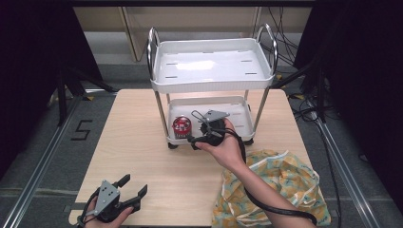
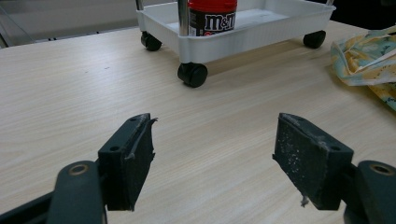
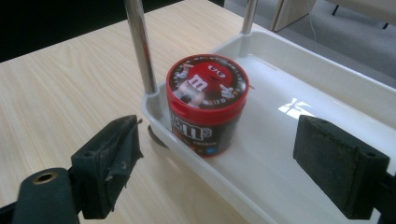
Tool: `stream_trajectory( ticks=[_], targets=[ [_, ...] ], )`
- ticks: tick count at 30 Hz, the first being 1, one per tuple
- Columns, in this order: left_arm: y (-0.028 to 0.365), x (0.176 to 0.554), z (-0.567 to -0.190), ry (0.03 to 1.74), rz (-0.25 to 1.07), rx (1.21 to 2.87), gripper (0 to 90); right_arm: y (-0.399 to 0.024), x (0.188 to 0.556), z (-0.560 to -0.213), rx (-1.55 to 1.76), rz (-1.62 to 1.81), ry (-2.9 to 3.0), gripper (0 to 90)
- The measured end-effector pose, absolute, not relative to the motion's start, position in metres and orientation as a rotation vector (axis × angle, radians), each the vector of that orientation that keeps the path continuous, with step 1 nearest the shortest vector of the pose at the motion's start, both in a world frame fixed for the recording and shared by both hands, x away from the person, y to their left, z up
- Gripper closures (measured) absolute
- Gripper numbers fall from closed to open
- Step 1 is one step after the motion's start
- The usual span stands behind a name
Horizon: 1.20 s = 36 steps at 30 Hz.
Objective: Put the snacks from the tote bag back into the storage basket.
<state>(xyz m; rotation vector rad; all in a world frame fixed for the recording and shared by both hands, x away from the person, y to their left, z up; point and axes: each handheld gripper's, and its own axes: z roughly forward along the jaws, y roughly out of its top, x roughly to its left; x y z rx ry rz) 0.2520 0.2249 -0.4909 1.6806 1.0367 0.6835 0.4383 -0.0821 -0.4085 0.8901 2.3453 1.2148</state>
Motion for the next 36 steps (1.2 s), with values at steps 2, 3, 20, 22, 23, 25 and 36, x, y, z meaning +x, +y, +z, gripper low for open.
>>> stream_trajectory(
  ticks=[2, 3, 20, 22, 23, 25, 36],
  targets=[
    [0.225, 0.252, -0.491, 1.038, 0.685, 1.679, 27.7, -0.087, 0.436, -0.407, 0.881, 1.207, 2.343, 15.8],
    [0.225, 0.252, -0.491, 1.038, 0.685, 1.679, 27.7, -0.090, 0.435, -0.406, 0.882, 1.207, 2.343, 15.8],
    [0.224, 0.252, -0.492, 1.045, 0.685, 1.680, 27.7, -0.154, 0.405, -0.415, 0.935, 1.203, 2.308, 17.6],
    [0.223, 0.253, -0.492, 1.041, 0.680, 1.682, 27.7, -0.162, 0.402, -0.418, 0.914, 1.212, 2.295, 18.2],
    [0.223, 0.252, -0.492, 1.040, 0.683, 1.686, 27.7, -0.164, 0.401, -0.418, 0.915, 1.218, 2.292, 18.3],
    [0.223, 0.252, -0.492, 1.044, 0.681, 1.683, 27.7, -0.169, 0.398, -0.420, 0.922, 1.227, 2.292, 18.9],
    [0.222, 0.252, -0.492, 1.049, 0.684, 1.695, 27.7, -0.195, 0.380, -0.435, 0.978, 1.324, 2.246, 23.5]
  ],
)
